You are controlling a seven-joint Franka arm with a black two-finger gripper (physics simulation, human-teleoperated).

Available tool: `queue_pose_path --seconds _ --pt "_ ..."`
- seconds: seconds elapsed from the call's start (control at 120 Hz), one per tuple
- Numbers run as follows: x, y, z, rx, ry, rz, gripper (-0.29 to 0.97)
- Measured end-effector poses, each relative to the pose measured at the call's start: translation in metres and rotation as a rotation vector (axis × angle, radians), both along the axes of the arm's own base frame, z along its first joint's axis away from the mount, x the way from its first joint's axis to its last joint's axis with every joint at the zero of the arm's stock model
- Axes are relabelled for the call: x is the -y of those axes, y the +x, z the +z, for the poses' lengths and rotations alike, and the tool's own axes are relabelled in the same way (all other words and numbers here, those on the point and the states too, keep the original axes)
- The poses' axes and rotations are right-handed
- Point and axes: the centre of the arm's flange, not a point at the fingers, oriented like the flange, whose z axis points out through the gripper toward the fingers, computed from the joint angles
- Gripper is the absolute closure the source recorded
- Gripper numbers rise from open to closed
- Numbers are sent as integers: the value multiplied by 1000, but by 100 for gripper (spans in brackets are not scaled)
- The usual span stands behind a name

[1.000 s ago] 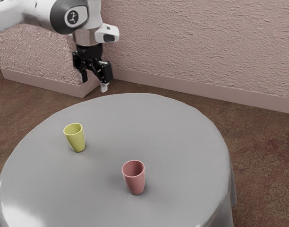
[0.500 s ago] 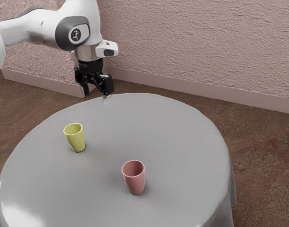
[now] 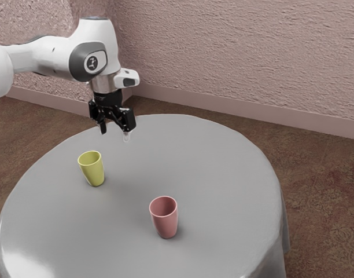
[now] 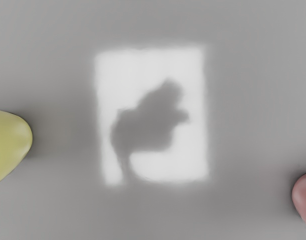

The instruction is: Place the left cup onto the right cup

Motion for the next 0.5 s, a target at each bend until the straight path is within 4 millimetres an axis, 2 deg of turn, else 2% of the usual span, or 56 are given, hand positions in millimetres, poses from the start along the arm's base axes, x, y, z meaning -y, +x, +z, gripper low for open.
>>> queue_pose_path --seconds 0.283,0.5 --pt "-22 1 -38 -24 -5 37 5" --pt "-44 0 -59 -34 -8 73 7"
